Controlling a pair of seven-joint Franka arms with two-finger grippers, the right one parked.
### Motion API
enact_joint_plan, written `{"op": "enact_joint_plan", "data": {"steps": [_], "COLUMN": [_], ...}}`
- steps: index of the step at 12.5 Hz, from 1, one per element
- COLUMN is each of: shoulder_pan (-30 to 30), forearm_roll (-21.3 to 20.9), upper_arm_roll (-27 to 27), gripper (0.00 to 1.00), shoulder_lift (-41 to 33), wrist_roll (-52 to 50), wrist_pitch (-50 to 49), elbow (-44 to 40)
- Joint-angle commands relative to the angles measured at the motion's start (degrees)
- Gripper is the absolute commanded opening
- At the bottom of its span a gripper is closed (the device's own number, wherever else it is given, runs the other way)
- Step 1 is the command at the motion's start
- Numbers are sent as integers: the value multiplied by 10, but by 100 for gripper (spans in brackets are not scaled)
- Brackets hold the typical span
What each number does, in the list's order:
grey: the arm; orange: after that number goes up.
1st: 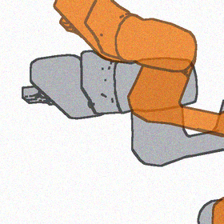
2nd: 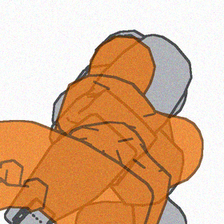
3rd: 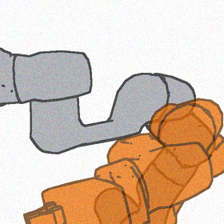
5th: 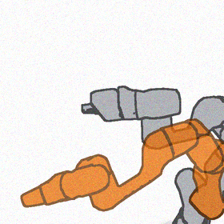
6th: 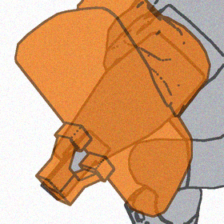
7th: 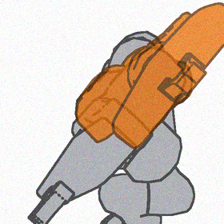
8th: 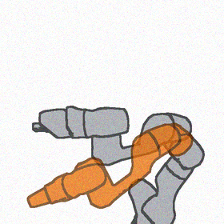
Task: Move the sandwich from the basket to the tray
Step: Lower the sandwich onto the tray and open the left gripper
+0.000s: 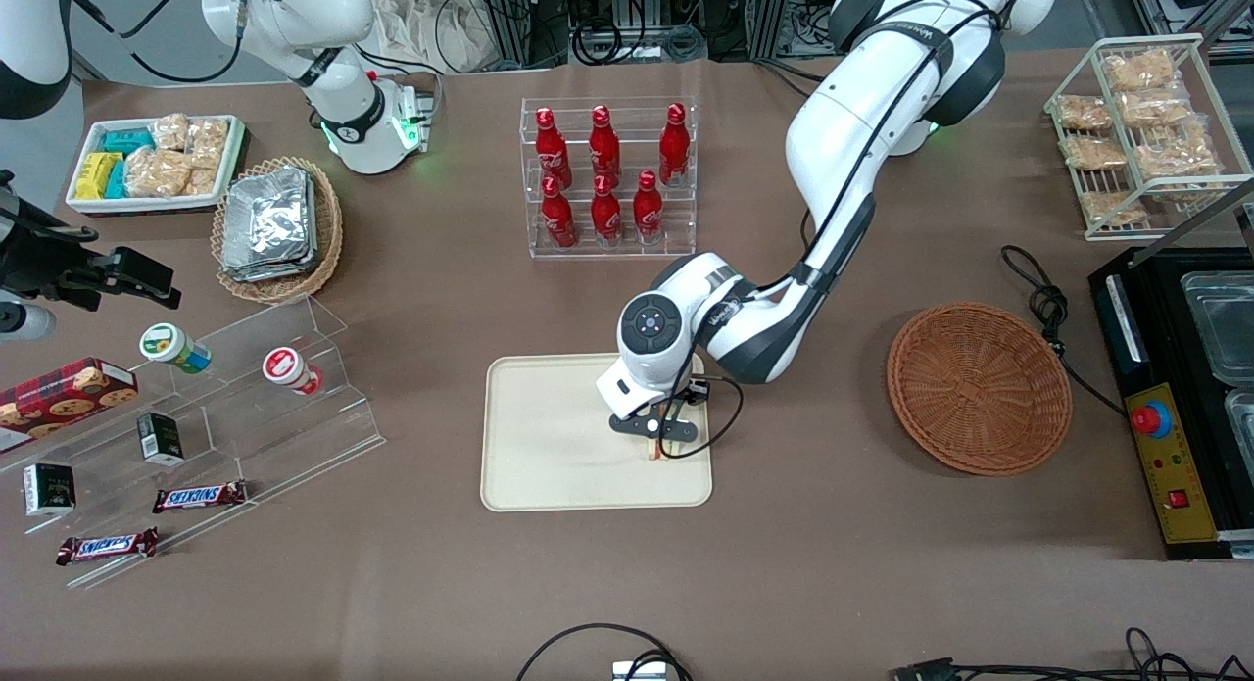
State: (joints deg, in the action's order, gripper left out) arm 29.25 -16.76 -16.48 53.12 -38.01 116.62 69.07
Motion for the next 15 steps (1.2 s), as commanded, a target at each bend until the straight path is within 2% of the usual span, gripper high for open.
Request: {"op": "enact_joint_plan", "data": {"steps": [1,3,4,6,10,15], "shoulder_pan": [8,7,7,6,-2,-2], "forearm_roll": [-11,-10,-11,-12,-10,-4], "upper_arm_roll": [5,5,5,5,11,79], "gripper": [53,76,98,100,100,100], "shoulder_lift": [10,10,11,7,-20,-107], "wrist_roll": [-26,-43,-64,-115,-119,-130], "wrist_pitch": [-2,10,17,19,7,-72], "elbow": [-19,-19,-18,-19,-21,-24]}}
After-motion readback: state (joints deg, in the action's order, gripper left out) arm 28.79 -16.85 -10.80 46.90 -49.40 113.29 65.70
